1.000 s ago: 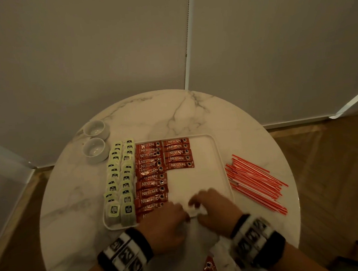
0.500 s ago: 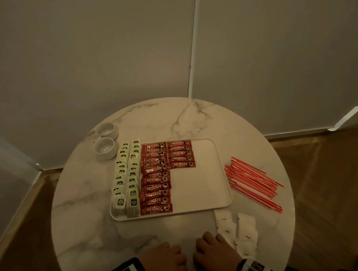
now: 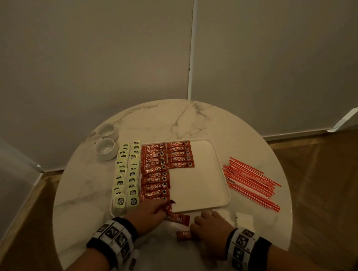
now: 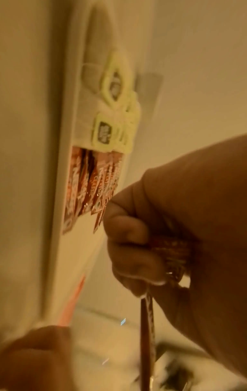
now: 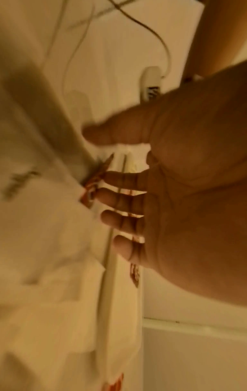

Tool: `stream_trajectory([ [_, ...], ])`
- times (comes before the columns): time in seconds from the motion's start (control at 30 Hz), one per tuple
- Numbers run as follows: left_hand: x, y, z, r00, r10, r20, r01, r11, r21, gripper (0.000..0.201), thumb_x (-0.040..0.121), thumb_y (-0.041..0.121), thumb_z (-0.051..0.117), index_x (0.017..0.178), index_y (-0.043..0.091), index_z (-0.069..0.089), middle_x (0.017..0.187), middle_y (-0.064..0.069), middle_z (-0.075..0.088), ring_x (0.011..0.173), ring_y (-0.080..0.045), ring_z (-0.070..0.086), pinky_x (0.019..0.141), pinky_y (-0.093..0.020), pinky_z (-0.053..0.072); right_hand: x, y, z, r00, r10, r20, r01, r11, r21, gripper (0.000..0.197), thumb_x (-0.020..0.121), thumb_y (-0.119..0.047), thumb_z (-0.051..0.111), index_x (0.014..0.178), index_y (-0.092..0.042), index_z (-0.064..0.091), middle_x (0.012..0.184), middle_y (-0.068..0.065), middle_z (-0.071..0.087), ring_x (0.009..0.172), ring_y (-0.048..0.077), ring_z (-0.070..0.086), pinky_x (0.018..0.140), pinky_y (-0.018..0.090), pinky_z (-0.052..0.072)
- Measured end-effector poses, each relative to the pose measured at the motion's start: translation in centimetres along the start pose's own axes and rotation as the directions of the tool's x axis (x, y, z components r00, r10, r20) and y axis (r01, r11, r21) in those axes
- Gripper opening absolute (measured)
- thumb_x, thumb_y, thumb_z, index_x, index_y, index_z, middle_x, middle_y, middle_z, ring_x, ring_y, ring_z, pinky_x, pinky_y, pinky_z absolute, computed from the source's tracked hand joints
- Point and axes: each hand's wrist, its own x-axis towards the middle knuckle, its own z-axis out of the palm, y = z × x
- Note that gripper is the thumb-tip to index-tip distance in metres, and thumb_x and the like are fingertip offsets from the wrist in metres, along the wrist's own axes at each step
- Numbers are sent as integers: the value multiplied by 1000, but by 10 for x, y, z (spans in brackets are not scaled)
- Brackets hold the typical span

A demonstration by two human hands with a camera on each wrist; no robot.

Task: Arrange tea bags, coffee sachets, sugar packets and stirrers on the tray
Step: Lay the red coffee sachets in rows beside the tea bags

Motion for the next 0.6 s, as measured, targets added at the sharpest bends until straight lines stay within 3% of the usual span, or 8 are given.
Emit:
stream_trajectory([
  [0.07,3,5,2,995,-101,-17,91,944,-318,15,89,21,45,95,17,58,84,-1,58,69,-9,54,63,-20,46,3,-3,9,998,21,-61,-21,1000,12,28,91,-28,53,117,-16,52,119,8,52,111,29,43,96,42,34],
  [0.13,6,8,4,979,-204,28,183,798,-574,13,93,5,44,86,14,50,66,-4,46,48,-10,41,44,-21,35,4,-4,11,995,64,-80,-63,998,18,24,94,-25,48,114,-14,54,119,9,53,111,30,44,98,42,33],
  [0.2,7,9,4,974,-214,68,199,683,-703,13,89,-1,49,88,12,47,59,-2,42,43,-10,37,41,-21,32,7,-5,12,994,97,-55,-98,995,-7,27,95,-25,45,117,-12,55,121,10,54,114,30,44,100,42,32],
  [0.27,7,12,7,971,-227,78,209,638,-741,15,86,3,56,90,10,43,58,-1,41,43,-11,36,41,-21,31,7,-8,8,993,107,-43,-108,994,-19,30,95,-25,45,120,-11,55,123,11,54,115,30,45,102,42,32],
  [0.37,8,21,13,949,-315,16,251,723,-643,16,88,15,63,87,13,47,62,-1,45,46,-11,40,44,-24,35,4,-7,-7,976,155,-154,-143,986,86,28,92,-28,50,116,-14,56,118,6,54,109,26,47,95,38,36],
  [0.47,10,30,15,960,-277,-31,233,858,-458,25,85,37,67,76,18,53,67,3,58,56,-10,52,56,-26,43,1,-3,-31,918,212,-337,-152,969,195,26,91,-34,48,113,-20,53,112,1,53,101,20,48,87,33,38],
  [0.53,12,36,13,977,-214,8,189,845,-500,27,83,36,70,69,17,55,74,-5,67,56,-10,53,57,-27,45,2,-1,-47,897,210,-389,-141,970,200,25,92,-35,46,112,-21,51,108,0,56,99,20,50,85,32,40],
  [0.6,13,42,9,990,-134,39,129,776,-617,32,82,25,73,64,12,50,76,-15,69,49,-11,51,48,-26,43,5,2,-59,904,223,-366,-142,961,236,22,92,-35,46,108,-22,50,101,-1,58,94,19,52,83,32,43],
])
